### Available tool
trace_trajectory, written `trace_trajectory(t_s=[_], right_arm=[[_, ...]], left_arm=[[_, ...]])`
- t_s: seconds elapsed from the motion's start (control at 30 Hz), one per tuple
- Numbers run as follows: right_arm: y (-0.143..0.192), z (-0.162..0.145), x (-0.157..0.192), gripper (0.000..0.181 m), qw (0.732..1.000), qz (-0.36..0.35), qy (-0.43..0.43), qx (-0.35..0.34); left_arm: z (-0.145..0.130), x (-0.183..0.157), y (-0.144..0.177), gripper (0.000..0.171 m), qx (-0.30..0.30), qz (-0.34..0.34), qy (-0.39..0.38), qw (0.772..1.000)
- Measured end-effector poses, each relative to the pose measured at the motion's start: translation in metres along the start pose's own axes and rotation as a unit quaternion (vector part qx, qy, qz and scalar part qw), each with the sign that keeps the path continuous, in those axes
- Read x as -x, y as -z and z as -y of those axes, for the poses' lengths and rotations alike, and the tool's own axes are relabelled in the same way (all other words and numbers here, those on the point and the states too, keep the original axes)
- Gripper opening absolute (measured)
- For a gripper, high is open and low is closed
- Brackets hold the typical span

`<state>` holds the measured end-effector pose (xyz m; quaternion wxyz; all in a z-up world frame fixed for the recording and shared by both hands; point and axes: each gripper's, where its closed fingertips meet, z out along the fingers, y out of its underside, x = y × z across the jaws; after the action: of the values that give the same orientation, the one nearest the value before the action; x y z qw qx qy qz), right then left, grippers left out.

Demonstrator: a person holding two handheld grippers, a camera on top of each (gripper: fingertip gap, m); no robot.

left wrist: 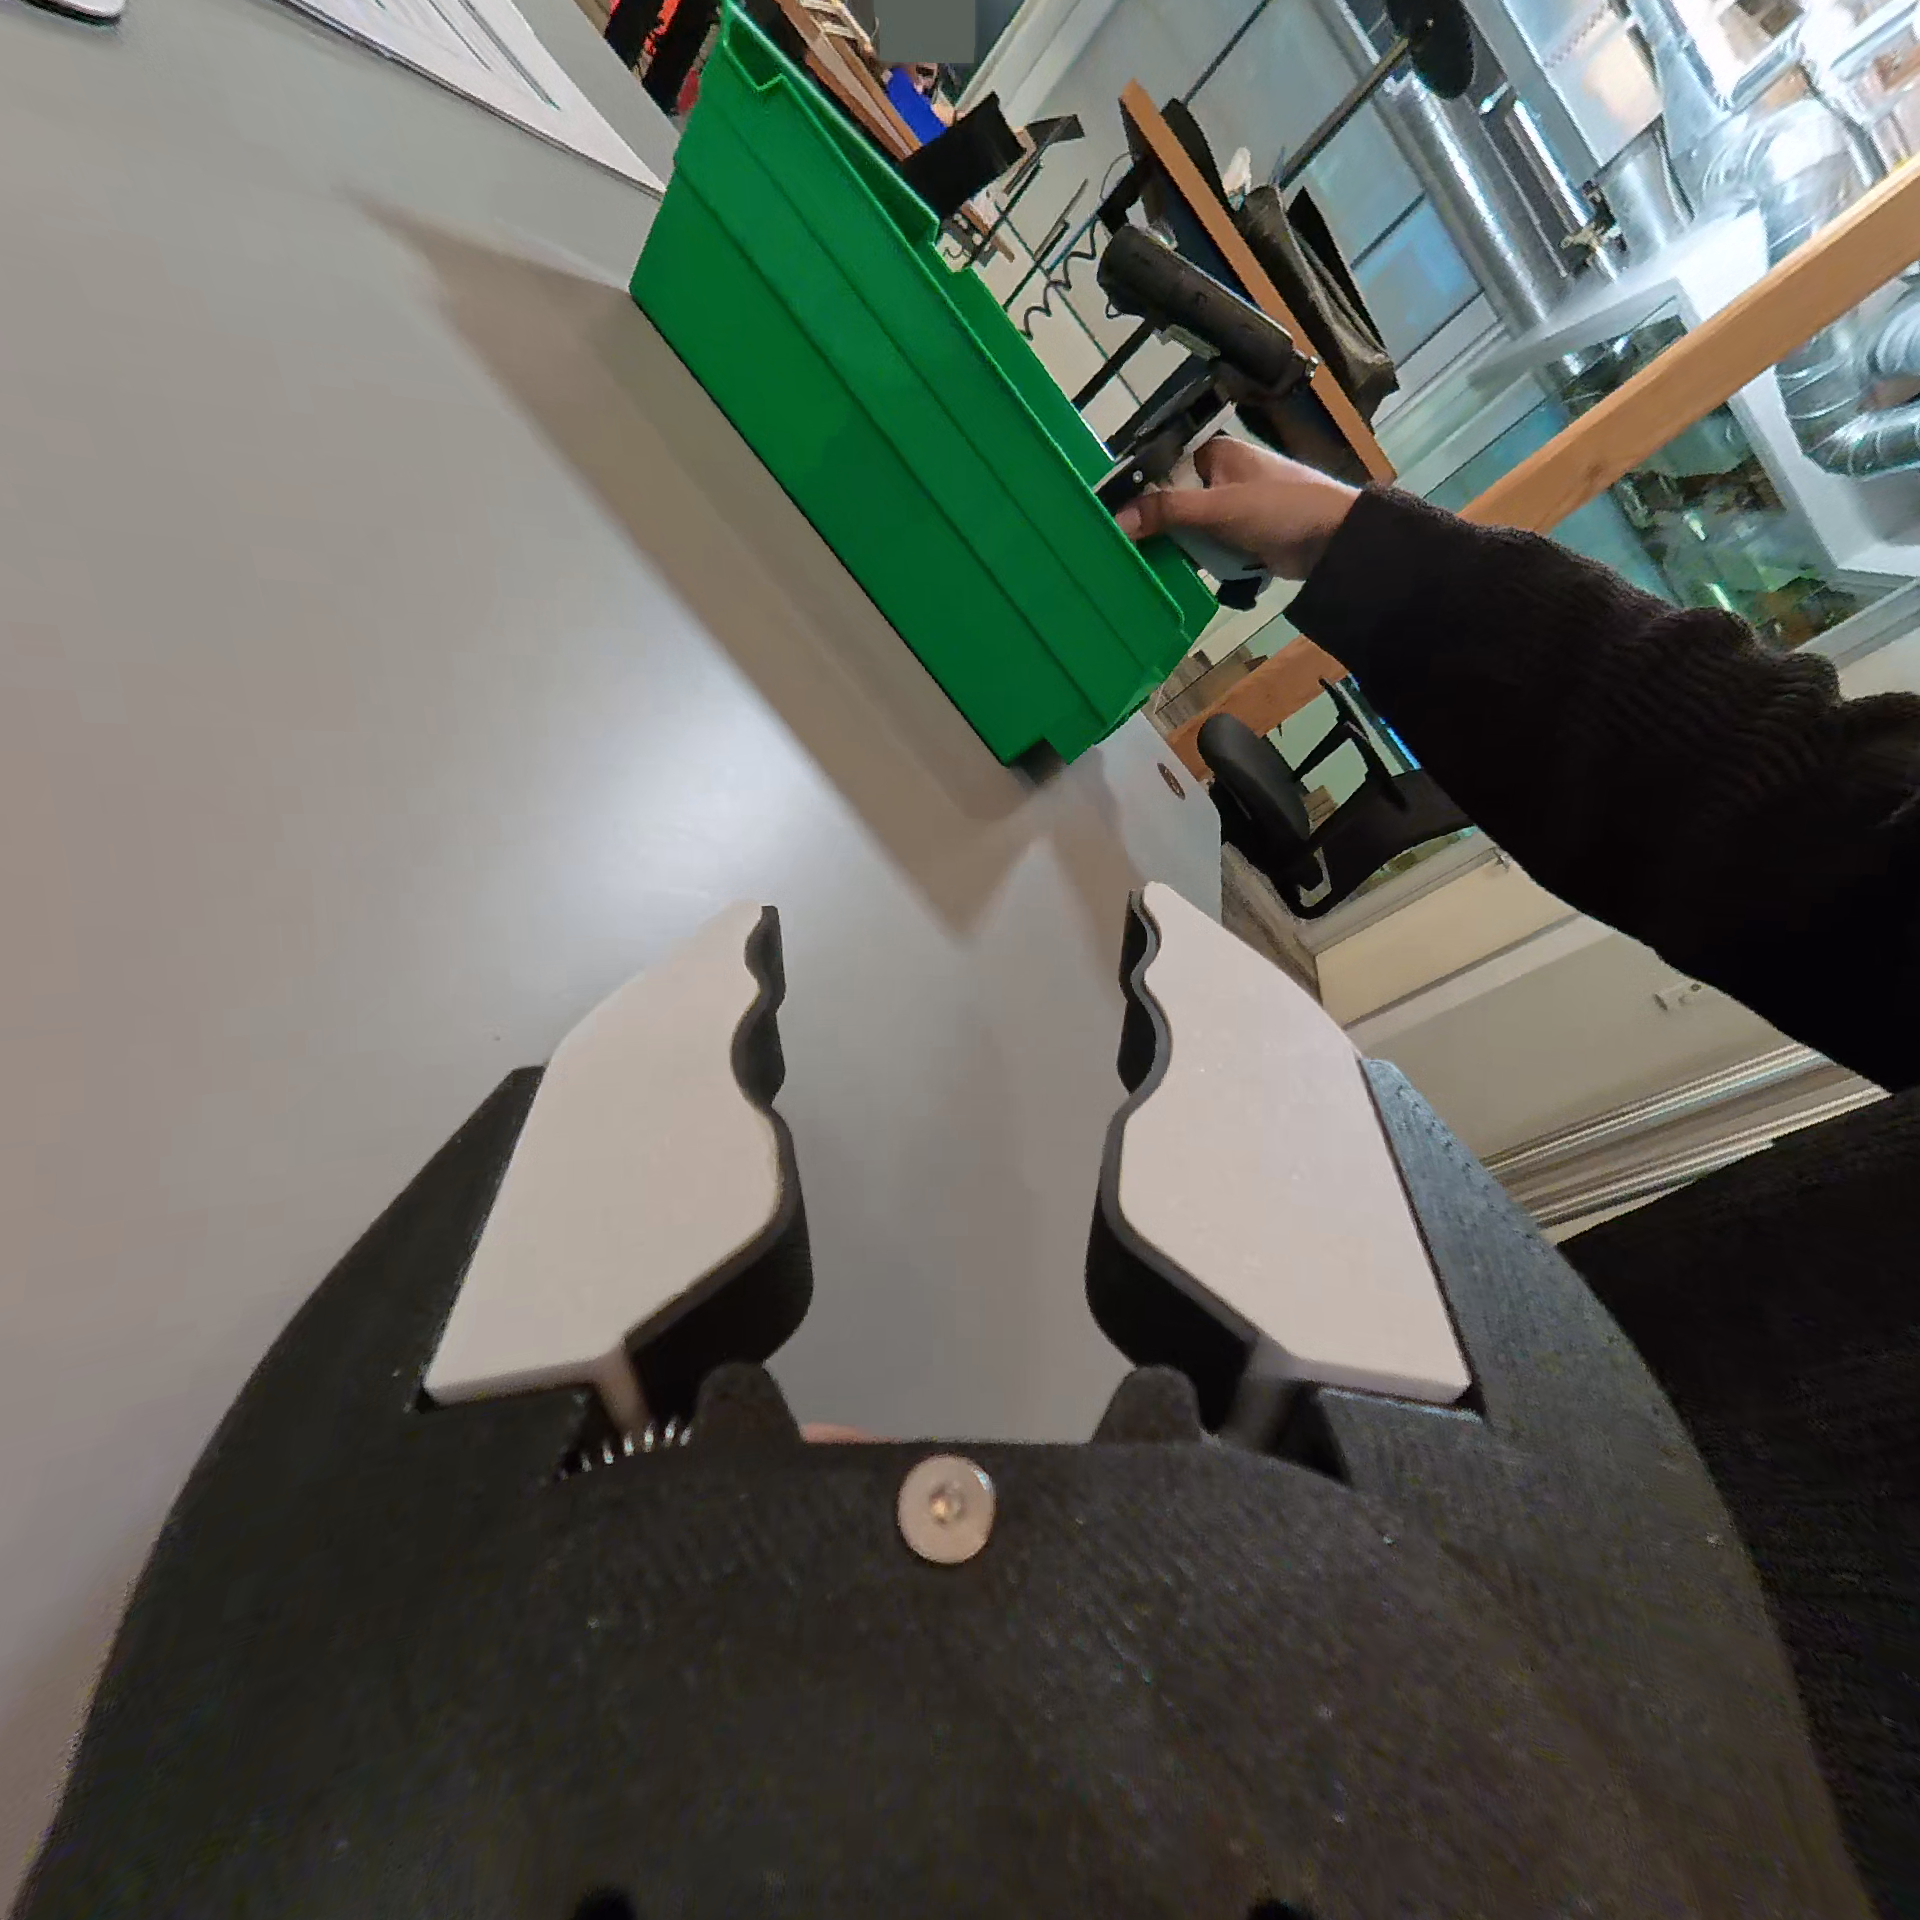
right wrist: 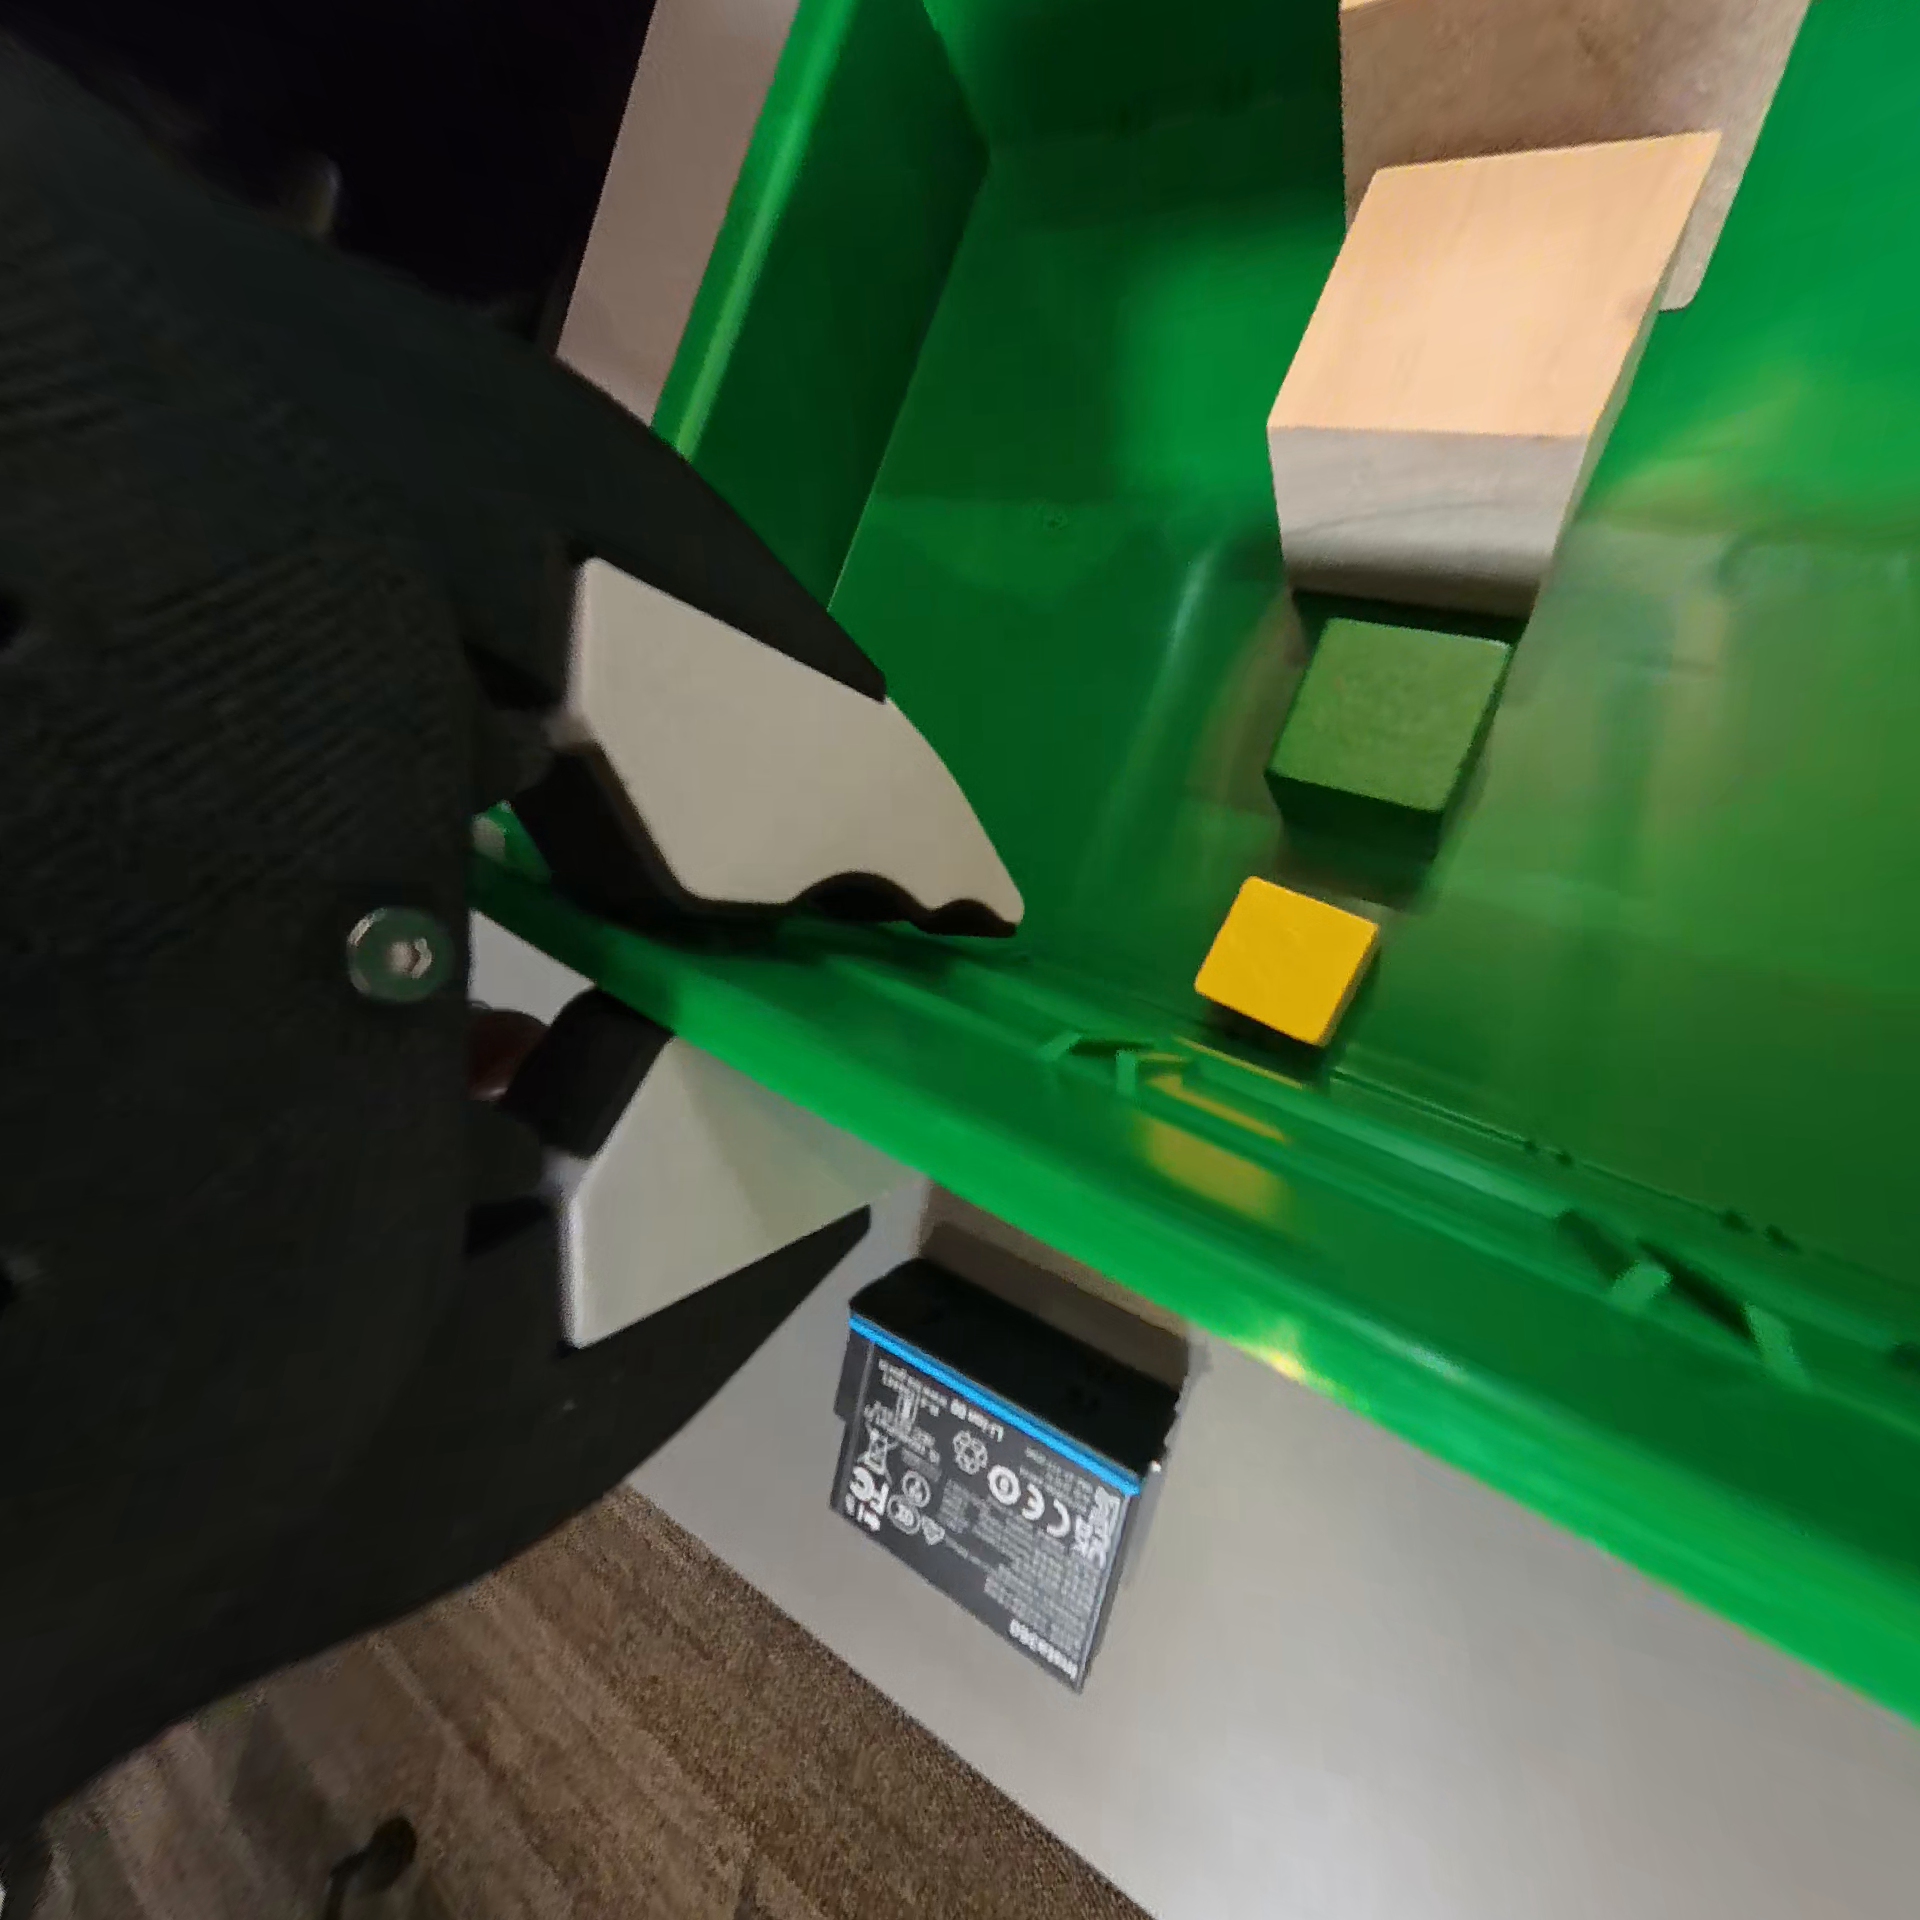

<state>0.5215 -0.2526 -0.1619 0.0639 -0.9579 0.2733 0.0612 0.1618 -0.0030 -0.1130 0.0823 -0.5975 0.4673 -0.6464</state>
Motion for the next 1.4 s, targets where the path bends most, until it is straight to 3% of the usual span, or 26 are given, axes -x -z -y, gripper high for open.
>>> trace_trajectory(t_s=[0.13, 0.27, 0.3, 0.33, 0.4, 0.43, 0.57, 0.7, 0.8, 0.83, 0.9, 0.97, 1.03, 1.1, 1.4], right_arm=[[0.004, 0.0, 0.007, 0.007, 1.0, -0.002, 0.0, -0.007], [0.011, 0.001, 0.021, 0.006, 1.0, -0.01, 0.004, -0.009], [0.013, 0.0, 0.027, 0.006, 1.0, -0.007, 0.004, -0.007], [0.014, -0.001, 0.034, 0.006, 1.0, -0.005, 0.004, -0.006], [0.015, -0.004, 0.053, 0.006, 1.0, 0.007, 0.001, -0.006], [0.015, -0.007, 0.064, 0.006, 1.0, 0.016, 0.002, -0.004], [0.015, -0.013, 0.107, 0.006, 0.999, 0.038, 0.037, 0.0], [0.011, -0.016, 0.145, 0.006, 0.996, 0.051, 0.074, 0.004], [0.005, -0.012, 0.171, 0.006, 0.993, 0.051, 0.105, 0.0], [0.003, -0.01, 0.18, 0.006, 0.992, 0.049, 0.116, -0.002], [-0.001, -0.009, 0.199, 0.006, 0.99, 0.051, 0.134, 0.004], [-0.005, -0.009, 0.219, 0.006, 0.986, 0.058, 0.154, 0.014], [-0.008, -0.009, 0.238, 0.006, 0.983, 0.061, 0.175, 0.019], [-0.01, -0.008, 0.255, 0.006, 0.979, 0.061, 0.193, 0.022], [-0.04, 0.02, 0.341, 0.007, 0.971, 0.087, 0.221, 0.027]], left_arm=[[-0.001, 0.003, 0.001, 0.045, 0.017, 0.026, -0.036, 0.999], [0.032, 0.009, 0.031, 0.052, -0.034, 0.145, -0.117, 0.982], [0.042, 0.008, 0.045, 0.036, -0.036, 0.172, -0.118, 0.977], [0.047, 0.007, 0.057, 0.03, -0.015, 0.185, -0.099, 0.978], [0.046, 0.005, 0.086, 0.054, 0.064, 0.188, -0.038, 0.979], [0.051, 0.008, 0.106, 0.051, 0.074, 0.206, -0.037, 0.975], [0.092, 0.05, 0.219, 0.054, 0.0, 0.422, -0.084, 0.903], [0.087, 0.084, 0.284, 0.054, 0.018, 0.516, -0.054, 0.855], [0.064, 0.108, 0.29, 0.044, 0.063, 0.529, -0.02, 0.846], [0.064, 0.115, 0.295, 0.038, 0.064, 0.549, -0.026, 0.833], [0.063, 0.127, 0.308, 0.039, 0.076, 0.591, -0.036, 0.802], [0.061, 0.134, 0.316, 0.052, 0.079, 0.611, -0.039, 0.787], [0.059, 0.136, 0.31, 0.045, 0.075, 0.595, -0.035, 0.8], [0.058, 0.135, 0.302, 0.02, 0.081, 0.574, -0.043, 0.814], [0.059, 0.137, 0.314, 0.006, 0.145, 0.619, -0.124, 0.762]])
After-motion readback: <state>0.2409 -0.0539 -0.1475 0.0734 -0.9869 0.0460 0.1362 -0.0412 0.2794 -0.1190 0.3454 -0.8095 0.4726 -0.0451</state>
